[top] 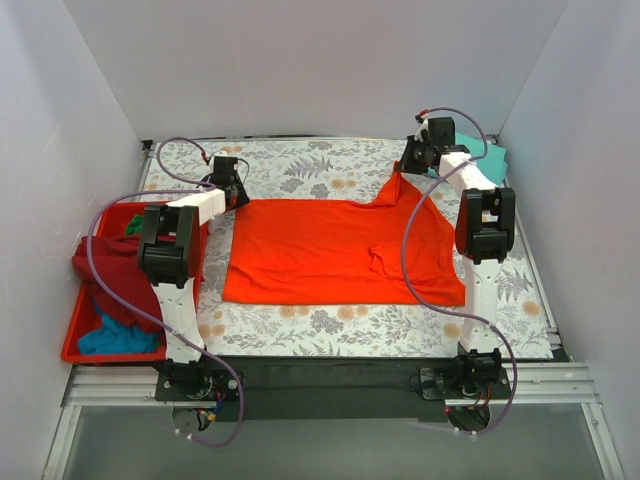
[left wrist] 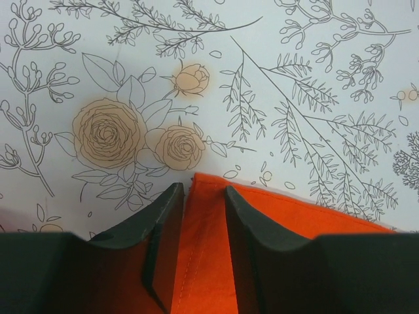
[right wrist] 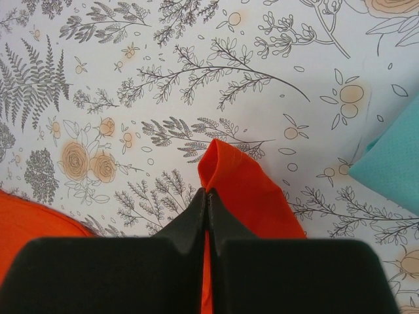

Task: Fold and stack the t-shirts
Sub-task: Fold the tshirt

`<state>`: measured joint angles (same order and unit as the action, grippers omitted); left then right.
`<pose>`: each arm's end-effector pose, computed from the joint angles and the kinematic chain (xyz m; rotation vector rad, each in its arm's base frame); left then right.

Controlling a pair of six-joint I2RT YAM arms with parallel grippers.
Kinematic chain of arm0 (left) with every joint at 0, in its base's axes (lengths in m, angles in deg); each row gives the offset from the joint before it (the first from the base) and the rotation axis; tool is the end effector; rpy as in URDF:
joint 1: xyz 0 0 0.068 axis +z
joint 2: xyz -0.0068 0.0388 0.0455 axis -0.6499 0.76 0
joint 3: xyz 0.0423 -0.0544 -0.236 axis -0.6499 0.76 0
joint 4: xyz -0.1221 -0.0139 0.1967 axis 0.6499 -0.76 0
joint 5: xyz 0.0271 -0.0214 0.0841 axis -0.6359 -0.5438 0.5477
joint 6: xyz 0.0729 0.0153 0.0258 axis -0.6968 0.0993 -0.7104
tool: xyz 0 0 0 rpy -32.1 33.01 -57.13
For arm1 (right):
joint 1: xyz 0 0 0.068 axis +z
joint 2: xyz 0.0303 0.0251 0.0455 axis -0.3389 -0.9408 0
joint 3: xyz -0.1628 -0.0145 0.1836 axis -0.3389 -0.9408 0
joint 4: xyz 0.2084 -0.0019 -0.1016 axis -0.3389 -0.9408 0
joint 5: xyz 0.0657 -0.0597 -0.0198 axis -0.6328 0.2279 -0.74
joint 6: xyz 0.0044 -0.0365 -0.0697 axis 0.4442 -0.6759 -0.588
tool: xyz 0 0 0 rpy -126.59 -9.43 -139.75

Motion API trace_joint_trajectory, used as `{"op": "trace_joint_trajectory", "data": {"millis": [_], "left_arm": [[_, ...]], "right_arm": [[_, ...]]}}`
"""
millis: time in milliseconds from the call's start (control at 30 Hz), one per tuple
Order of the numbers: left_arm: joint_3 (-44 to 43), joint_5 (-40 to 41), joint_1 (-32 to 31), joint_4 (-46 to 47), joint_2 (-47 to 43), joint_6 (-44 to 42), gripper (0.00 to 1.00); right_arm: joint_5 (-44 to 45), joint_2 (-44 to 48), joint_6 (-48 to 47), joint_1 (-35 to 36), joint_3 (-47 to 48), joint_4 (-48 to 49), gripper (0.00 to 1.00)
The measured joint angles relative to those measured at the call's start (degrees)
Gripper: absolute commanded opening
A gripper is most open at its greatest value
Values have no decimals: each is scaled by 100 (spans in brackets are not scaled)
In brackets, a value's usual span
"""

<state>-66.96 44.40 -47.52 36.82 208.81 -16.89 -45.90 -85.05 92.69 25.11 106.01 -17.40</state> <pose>0.4300 -0.0380 0.1225 -1.1873 2.0943 -0.2967 0.5144 0.0674 0.1658 0.0270 2.2630 0.5187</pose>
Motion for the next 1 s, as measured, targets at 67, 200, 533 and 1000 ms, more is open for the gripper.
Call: {"op": "trace_joint_trajectory", "data": {"millis": [67, 200, 533, 1000], "left_arm": [[-11, 17, 7, -22, 4, 0, 28], [-28, 42, 13, -55, 13, 4, 20], [-138, 2, 13, -55, 107, 2, 0], [-190, -566, 39, -11, 127, 7, 0]], "right_arm": [[-4, 0, 0, -11, -2, 0, 1], [-20, 0, 0, -35, -39, 0, 1], [-101, 7, 4, -76, -74, 4, 1], [-175, 649, 72, -146, -380, 0, 1]]}}
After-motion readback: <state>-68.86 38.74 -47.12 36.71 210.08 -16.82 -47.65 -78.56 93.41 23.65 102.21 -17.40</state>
